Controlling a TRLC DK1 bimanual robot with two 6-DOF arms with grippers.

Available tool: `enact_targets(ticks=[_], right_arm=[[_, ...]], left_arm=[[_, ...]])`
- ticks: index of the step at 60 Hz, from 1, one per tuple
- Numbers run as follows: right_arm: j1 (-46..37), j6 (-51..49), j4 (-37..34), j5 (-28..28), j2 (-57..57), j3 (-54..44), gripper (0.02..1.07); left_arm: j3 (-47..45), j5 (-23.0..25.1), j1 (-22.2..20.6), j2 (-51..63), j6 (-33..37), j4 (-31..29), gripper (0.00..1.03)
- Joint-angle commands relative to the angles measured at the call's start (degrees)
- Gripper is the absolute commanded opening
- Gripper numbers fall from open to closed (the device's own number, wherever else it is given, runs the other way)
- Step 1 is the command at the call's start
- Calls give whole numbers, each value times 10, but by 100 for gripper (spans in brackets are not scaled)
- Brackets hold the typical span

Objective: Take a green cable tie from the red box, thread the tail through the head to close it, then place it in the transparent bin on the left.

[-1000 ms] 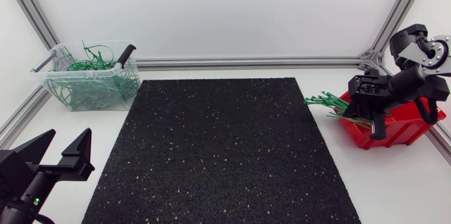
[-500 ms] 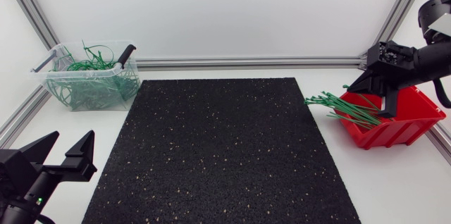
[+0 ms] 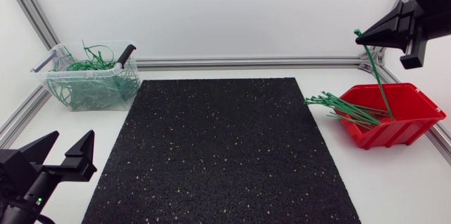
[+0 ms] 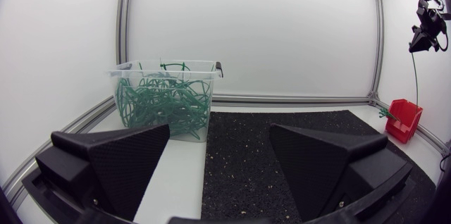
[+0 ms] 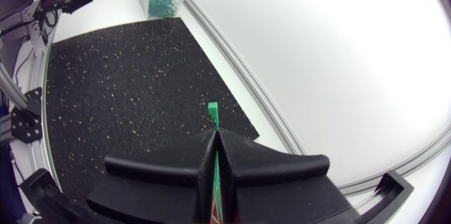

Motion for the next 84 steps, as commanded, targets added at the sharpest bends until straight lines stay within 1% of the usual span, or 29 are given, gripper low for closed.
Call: enact_targets(ticks=[1, 3, 5, 6, 12, 21, 32, 39, 45, 51, 55, 61, 70, 78, 84], right_arm=[[17, 41, -17, -25, -20, 23, 8], [18, 52, 5, -36, -35, 17, 8], [23, 97, 41, -36, -43, 14, 8], [26, 113, 44, -34, -44, 15, 8], [86, 128, -57, -35, -21, 69, 8], [154, 200, -68, -32, -6, 79, 8], [222, 298, -59, -31, 12, 75, 8], [259, 342, -52, -34, 21, 72, 8], [293, 383, -46, -45, 34, 73, 8], [325, 404, -46, -61, 39, 71, 8], [348, 423, -40, -60, 43, 69, 8], [399, 468, -21, -35, 52, 69, 8], [453, 532, 14, -12, 69, 71, 8], [490, 578, 16, -15, 99, 89, 8], [501, 583, 15, -30, 106, 94, 8]], left_arm=[[-22, 3, -4, -4, 6, -17, 99], [-22, 2, -4, -4, 6, -17, 99], [-22, 3, -5, -4, 6, -17, 99], [-22, 3, -5, -4, 6, -17, 99], [-22, 3, -4, -4, 6, -17, 99], [-22, 3, -5, -1, 6, -17, 99], [-22, 3, -9, 2, 5, -18, 99], [-22, 3, -12, 4, 6, -18, 99], [-22, 3, -15, 5, 5, -18, 99], [-22, 3, -16, 6, 5, -19, 99], [-22, 3, -15, 6, 5, -19, 99], [-21, 3, -15, 6, 5, -19, 99], [-21, 3, -15, 7, 5, -21, 99], [-21, 3, -14, 8, 5, -21, 99], [-21, 3, -15, 8, 5, -21, 99]])
